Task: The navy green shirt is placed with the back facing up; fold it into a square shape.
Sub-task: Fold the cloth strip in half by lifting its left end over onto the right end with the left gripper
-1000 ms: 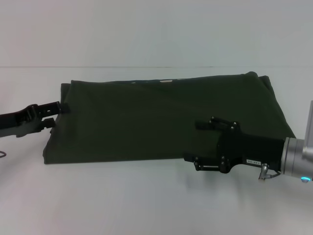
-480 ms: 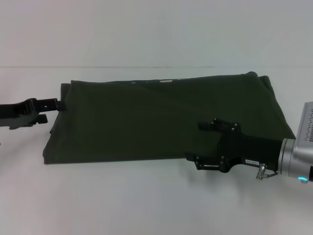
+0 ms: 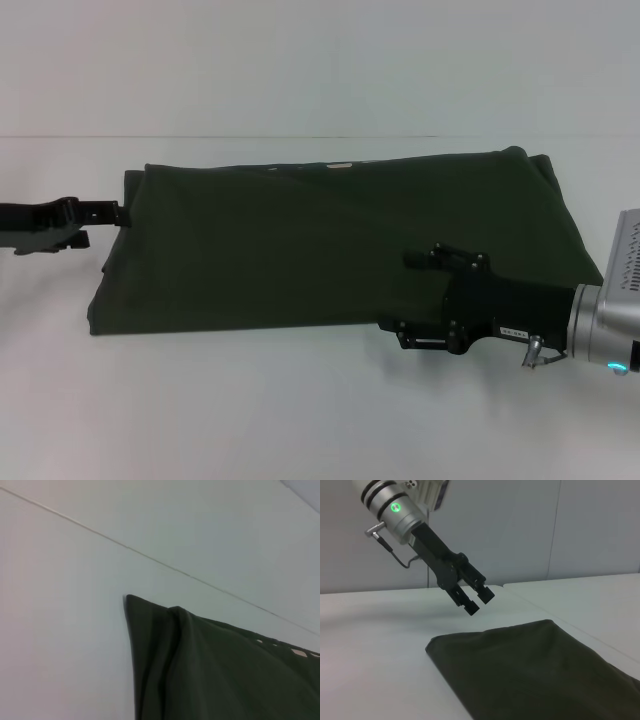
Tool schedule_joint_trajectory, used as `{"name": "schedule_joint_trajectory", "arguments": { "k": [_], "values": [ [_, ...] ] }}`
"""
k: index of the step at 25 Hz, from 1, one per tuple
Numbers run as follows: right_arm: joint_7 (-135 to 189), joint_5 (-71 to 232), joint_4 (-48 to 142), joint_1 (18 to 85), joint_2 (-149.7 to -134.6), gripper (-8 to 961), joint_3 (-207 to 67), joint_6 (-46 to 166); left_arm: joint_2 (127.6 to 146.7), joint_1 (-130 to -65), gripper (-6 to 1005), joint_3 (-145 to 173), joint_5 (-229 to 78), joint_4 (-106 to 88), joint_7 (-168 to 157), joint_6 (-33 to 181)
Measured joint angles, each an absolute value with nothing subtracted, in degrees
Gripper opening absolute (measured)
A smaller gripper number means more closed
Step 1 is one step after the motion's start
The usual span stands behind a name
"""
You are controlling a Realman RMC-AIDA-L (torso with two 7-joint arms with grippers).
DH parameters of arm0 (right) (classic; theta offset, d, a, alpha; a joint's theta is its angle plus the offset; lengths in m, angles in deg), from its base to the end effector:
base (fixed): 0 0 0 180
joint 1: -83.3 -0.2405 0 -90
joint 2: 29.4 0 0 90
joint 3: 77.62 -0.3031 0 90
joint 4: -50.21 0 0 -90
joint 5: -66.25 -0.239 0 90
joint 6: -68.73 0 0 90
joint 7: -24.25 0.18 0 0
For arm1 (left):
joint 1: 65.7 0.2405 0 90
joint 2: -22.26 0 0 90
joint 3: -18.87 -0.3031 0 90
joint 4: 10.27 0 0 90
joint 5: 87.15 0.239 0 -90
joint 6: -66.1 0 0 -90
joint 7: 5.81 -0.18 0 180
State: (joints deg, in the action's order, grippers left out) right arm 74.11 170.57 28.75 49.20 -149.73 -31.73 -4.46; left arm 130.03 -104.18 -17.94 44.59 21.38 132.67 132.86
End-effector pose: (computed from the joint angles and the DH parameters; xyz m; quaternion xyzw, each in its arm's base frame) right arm 0.2987 0.4005 -0.1205 -0.9512 0.0832 0.2143 0.2060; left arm -0.3741 0.4764 0.0320 -0.7150 -0.6358 -0.1479 0.2504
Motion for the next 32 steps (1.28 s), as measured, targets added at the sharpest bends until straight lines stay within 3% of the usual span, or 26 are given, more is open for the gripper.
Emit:
{"name": "schedule_joint_trajectory", "arguments": {
  "k": [9,16,32],
  "values": [
    [74.2,170.6,28.9,48.8,-149.72,909,-31.6,-4.5,130.45,-105.1,848,-21.9,44.9,21.0,132.0,129.4],
    [74.5,170.6,29.2,48.2,-149.72,909,-31.6,-3.6,130.14,-106.0,848,-18.1,40.6,21.2,130.6,138.4],
    [74.6,170.9,30.3,47.1,-149.72,907,-31.5,-2.3,132.79,-107.0,849,-27.4,40.7,16.9,129.0,123.5]
  ]
}}
